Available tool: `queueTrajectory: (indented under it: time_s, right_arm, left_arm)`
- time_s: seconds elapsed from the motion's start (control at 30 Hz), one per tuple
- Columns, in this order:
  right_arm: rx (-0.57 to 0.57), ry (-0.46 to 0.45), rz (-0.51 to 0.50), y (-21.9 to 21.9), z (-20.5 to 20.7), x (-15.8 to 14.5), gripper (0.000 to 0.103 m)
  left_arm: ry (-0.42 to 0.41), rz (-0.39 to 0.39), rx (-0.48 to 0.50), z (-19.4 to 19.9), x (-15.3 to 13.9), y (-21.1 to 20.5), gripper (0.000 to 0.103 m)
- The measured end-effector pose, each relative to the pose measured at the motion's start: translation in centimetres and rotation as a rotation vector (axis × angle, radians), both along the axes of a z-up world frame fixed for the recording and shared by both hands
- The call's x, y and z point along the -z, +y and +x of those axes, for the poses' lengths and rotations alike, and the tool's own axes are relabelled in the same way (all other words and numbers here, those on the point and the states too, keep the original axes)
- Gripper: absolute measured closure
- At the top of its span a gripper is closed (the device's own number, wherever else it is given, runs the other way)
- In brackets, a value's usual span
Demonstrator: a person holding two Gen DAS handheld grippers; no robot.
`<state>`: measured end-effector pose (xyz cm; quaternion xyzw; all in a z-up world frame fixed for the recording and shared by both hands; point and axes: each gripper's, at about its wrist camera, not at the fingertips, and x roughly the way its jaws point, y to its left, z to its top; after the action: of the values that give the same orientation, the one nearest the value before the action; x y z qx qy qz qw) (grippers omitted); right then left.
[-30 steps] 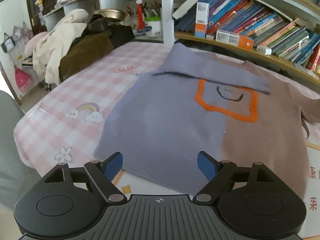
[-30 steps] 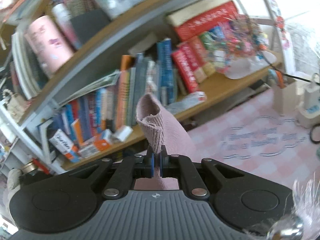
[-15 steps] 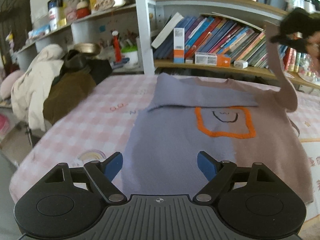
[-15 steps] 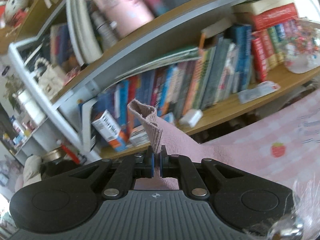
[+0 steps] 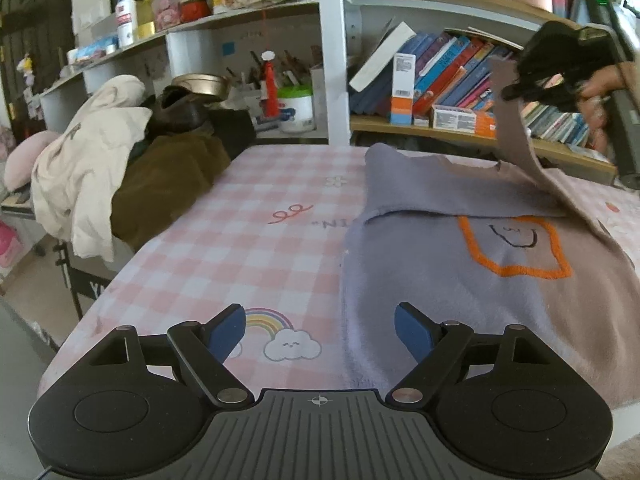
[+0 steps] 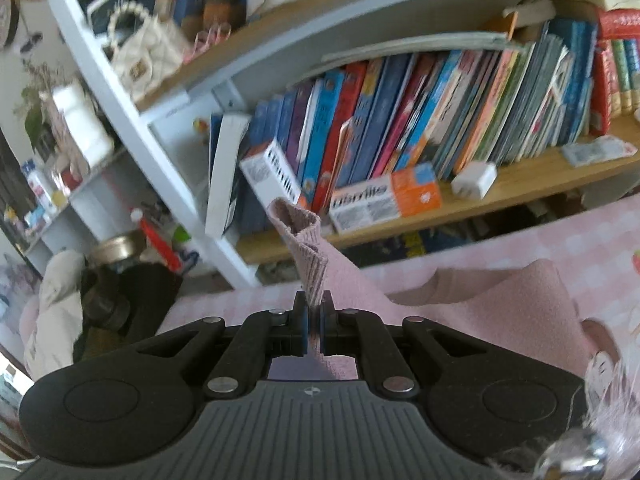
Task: Fold clothes
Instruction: 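Lift the brown sleeve with the right gripper and carry it across the body, then lay the brown sleeve on the body and open the right gripper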
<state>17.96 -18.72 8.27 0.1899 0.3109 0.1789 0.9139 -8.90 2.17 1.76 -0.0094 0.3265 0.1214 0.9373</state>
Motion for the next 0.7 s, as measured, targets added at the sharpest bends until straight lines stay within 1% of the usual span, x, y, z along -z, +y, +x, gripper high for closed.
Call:
queueTrajectory:
  time_s: [0.03, 0.1, 0.13, 0.3, 0.53, 0.67, 0.7]
  right_arm:
    - [-0.006, 0.009, -0.009, 0.6, 0.1, 0.3, 0.098]
    - [-0.022, 0.029, -0.026, 1.6, 0.3, 1.1, 0.098]
    - [-0.034, 0.040, -0.036, 1.9, 0.3, 1.4, 0.098]
    - [-0.073, 0.091, -0.105, 3.6, 0.9, 3.5, 0.098]
    - [-0.134, 0.152, -0.134, 4.7, 1.1, 6.3, 0.097]
    - [-0.173, 0.193, -0.148, 5.7, 1.2, 7.5, 0.089]
    - [-0.186, 0.204, -0.152, 6.0, 1.1, 7.7, 0.076]
  left_arm:
    - [-0.002, 0.000, 0.009, -0.1, 0.0, 0.1, 0.018]
    - [-0.006, 0.000, 0.016, -0.1, 0.0, 0.3, 0.013]
    - [-0.008, 0.001, 0.017, -0.1, 0.0, 0.4, 0.012]
    - [-0.006, -0.002, 0.028, 0.0, 0.1, 1.0, 0.012]
    - [-0.002, 0.001, 0.041, 0.0, 0.2, 1.3, 0.011]
    - [0.001, 0.008, 0.045, 0.1, 0.1, 1.2, 0.011]
    - [0.001, 0.010, 0.047, 0.1, 0.1, 1.2, 0.011]
